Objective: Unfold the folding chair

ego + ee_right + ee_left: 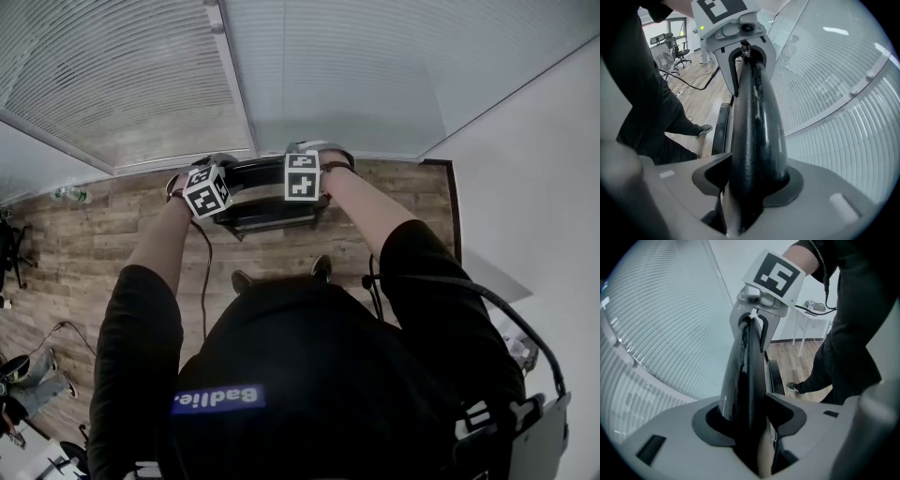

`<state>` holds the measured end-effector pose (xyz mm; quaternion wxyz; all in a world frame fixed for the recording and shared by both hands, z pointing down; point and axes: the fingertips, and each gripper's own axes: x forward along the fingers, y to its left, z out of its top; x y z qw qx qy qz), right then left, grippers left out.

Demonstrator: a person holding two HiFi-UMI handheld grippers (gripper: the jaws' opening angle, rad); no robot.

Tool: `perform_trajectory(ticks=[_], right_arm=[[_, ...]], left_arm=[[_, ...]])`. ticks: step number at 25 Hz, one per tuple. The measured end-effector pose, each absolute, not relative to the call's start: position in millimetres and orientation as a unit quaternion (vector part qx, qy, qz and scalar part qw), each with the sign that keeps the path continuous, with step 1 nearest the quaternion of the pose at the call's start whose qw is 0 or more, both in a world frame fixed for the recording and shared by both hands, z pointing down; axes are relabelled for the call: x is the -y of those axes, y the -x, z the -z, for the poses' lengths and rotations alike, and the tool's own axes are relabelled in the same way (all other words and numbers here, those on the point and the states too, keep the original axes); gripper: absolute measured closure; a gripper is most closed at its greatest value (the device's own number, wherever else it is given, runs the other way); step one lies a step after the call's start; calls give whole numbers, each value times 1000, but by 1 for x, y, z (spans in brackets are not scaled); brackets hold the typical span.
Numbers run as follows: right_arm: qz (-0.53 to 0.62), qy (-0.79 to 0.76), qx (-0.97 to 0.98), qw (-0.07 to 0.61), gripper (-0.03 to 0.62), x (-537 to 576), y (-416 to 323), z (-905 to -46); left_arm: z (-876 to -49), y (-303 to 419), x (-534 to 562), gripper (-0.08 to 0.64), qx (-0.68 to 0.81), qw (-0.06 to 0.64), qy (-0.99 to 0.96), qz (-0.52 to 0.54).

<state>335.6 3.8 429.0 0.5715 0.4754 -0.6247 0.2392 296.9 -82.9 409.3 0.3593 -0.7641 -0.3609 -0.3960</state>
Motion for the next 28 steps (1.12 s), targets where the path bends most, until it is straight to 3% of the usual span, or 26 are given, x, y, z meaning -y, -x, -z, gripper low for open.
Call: perform_trajectory(ticks=[5, 17, 22, 28], right_arm=[[-237, -476, 625, 572, 412, -3, -333, -421], [-235, -472, 629, 571, 411, -5, -336, -420], [-227, -470, 633, 572, 411, -9, -332, -424], [-223, -471, 633, 572, 411, -11, -333, -425]], left_arm=[[-383, -289, 104, 343, 306, 298, 819, 384], [-329, -276, 112, 341, 199, 251, 890, 326], [-320, -253, 120, 341, 76, 123, 947, 287], [-372, -212, 110, 341, -53, -94, 951, 291]])
